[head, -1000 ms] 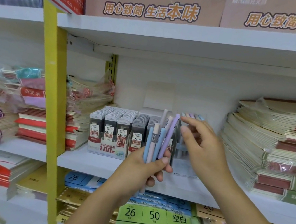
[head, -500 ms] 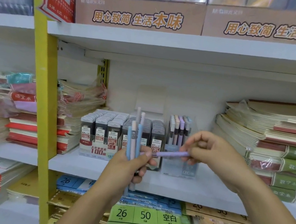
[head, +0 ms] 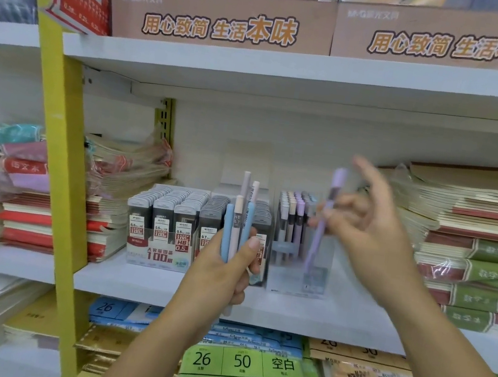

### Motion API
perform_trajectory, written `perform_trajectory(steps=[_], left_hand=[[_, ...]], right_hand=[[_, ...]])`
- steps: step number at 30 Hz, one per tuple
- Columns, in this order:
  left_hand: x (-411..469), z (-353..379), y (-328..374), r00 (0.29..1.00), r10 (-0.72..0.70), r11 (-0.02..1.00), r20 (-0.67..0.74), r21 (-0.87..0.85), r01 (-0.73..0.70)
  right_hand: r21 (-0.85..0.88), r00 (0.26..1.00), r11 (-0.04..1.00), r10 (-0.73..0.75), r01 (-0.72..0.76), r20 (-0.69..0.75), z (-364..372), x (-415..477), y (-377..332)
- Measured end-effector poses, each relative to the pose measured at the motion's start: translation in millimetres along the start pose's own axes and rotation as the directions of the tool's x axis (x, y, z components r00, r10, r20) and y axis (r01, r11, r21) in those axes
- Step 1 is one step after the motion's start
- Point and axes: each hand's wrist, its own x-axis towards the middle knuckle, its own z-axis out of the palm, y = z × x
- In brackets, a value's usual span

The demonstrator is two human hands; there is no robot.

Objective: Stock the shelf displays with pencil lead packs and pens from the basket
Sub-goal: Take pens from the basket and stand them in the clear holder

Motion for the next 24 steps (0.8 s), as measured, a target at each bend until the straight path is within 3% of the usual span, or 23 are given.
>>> perform_trajectory(steps=[2, 4, 10, 14, 24], left_hand=[[1.4, 3.2, -2.0, 0.999, -0.035, 0.999, -0.027, -0.038, 0.034], [2.5, 6.1, -6.4, 0.997, -0.071, 0.997, -0.032, -0.044, 0.069], [7.1, 3.2, -13.8, 0.995, -0.096, 0.995, -0.036, -0.04, 0.094], [7.2, -2.9, -14.8, 0.993, -0.106, 0.993, -0.047, -0.051, 0.104], [5.8, -12.3, -19.2, 0.993, -0.107, 0.994, -0.057, 0.015, 0.108]], right_hand=[[0.013, 0.982, 0.992, -0.123, 0.126, -0.142, -4.6, 8.7, -3.4], [-0.125, 0.968, 0.975, -0.199, 0.181, -0.154, -1.5, 16.5, -1.9], [-0.557, 0.985, 0.813, -0.148, 0.172, 0.089, 9.7, 29.0, 22.6], [-0.523, 0.993, 0.846, -0.069, 0.108, 0.094, 16.0, 21.5, 38.1], [-0.521, 0.996, 0.849, -0.091, 0.088, 0.02, 18.0, 20.2, 52.5]])
